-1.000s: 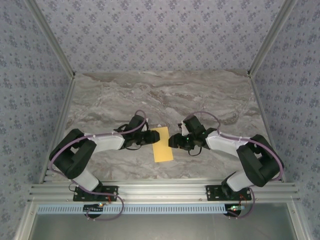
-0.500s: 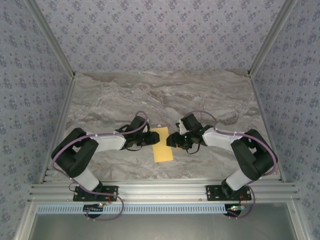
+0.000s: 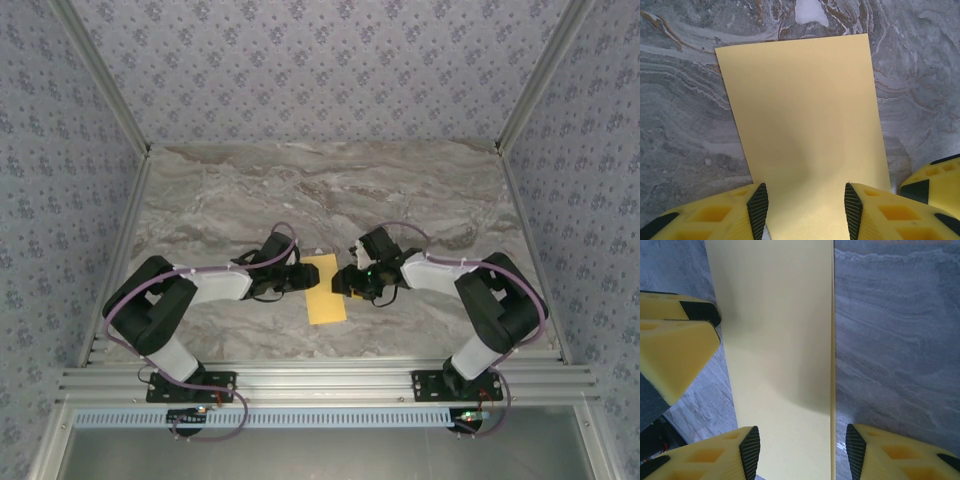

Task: Fold a paper plane with a square sheet of paper (fold left side to right side)
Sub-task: Fold the triangle a second time at the center of the table.

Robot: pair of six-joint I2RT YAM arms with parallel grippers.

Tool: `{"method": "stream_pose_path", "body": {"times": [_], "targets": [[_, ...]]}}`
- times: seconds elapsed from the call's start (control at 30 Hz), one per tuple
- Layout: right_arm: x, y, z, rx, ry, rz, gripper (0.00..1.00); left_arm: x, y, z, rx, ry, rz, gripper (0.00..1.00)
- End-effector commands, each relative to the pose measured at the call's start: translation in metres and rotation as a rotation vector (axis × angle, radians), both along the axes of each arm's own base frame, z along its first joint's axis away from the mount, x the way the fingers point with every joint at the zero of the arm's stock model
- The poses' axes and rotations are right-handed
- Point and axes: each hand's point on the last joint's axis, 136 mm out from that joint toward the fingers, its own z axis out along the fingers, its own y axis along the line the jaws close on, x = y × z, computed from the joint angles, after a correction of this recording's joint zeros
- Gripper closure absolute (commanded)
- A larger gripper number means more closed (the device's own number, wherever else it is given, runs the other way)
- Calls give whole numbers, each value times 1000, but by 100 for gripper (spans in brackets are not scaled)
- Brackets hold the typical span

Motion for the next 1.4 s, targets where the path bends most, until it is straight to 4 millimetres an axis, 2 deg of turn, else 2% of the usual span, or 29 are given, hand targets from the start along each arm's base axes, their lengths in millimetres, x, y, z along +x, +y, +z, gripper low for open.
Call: {"method": "stream_pose_path", "body": {"times": [0.0,0.4,0.57,0.73,0.97,1.03,1.13,1.2,1.37], "targets": [[0,7,2,5,28,8,47,-8,6,-11,56,35,-12,53],[-1,17,-1,7,45,15,47,-9,5,-9,47,31,-13,53],[0,22,5,36,39,16,47,-8,4,-4,37,20,-15,53],[1,27,13,83,31,11,47,-4,3,15,24,-29,-26,51],[3,28,20,115,30,0,48,-1,16,64,9,-183,-21,38],[7,31,24,151,38,-9,48,-8,22,78,-16,-241,-26,36],[14,33,34,181,38,-16,49,-29,25,99,-22,-356,-68,31],[21,33,41,196,33,-22,49,-48,27,102,-2,-396,-98,30],[33,35,49,216,42,-26,50,-87,26,92,39,-428,-150,28]]}}
